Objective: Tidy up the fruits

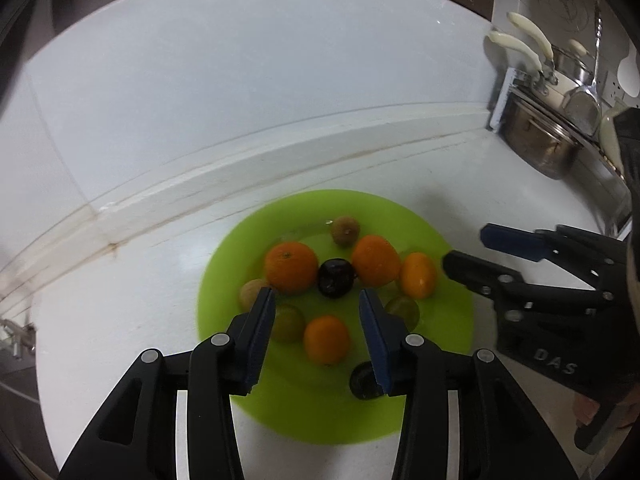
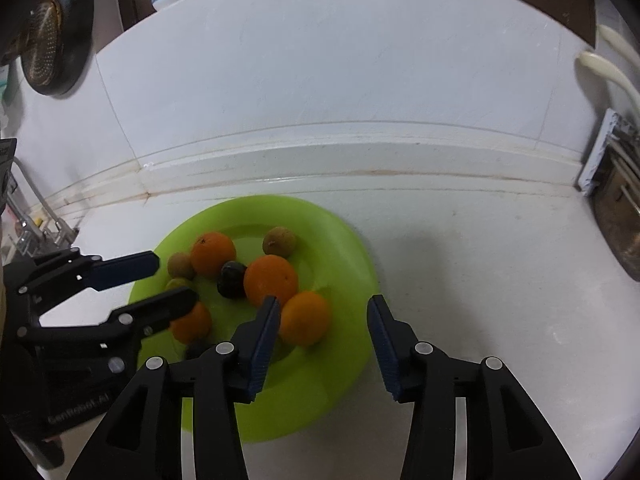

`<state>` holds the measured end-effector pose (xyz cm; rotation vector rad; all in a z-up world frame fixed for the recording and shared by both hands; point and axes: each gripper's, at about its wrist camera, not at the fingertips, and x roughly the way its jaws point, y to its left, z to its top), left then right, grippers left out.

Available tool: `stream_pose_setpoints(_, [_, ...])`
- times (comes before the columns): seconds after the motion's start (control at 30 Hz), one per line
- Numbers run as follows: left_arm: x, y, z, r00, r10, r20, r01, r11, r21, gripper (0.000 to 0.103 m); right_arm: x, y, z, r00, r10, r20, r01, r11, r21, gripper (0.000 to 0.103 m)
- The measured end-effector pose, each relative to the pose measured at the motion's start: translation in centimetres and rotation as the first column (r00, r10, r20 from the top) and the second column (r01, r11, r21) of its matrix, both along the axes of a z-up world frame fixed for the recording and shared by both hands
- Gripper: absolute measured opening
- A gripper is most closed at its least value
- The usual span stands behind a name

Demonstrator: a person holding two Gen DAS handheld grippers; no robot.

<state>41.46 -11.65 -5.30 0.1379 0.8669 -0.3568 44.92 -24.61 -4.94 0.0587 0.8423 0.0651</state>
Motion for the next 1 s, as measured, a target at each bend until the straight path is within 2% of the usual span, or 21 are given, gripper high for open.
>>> stream_pose_setpoints(0.53, [-8.6, 2.4, 5.6, 0.987, 0.063, 0.149, -0.061, 0.998, -0.020, 0.047, -8.8, 1.2, 5.7, 0.990, -0.017, 0.143, 0.016, 1.000, 0.004, 0.046])
stream_pose_setpoints(0.77, [-13.2, 3.7, 7.4, 0.975, 0.108, 0.194, -0.103, 0.994, -0.037, 0.061, -13.6, 2.3, 7.7, 0.980, -0.026, 0.195, 0.026, 1.000, 0.002, 0.046])
stream_pose_setpoints(0.87, [-15.2, 4.1, 7.9, 0.970, 0.136, 0.200, -0.133, 0.991, -0.028, 0.069, -15.9, 2.7, 8.4, 0.977, -0.026, 0.213, 0.027, 1.000, 0.002, 0.054])
stream_pose_setpoints(1.0, [-17.8, 4.8, 8.2, 0.964, 0.156, 0.213, -0.153, 0.988, -0.028, 0.072, -18.2, 3.2, 8.9, 0.972, -0.023, 0.233, 0.025, 1.000, -0.006, 0.055])
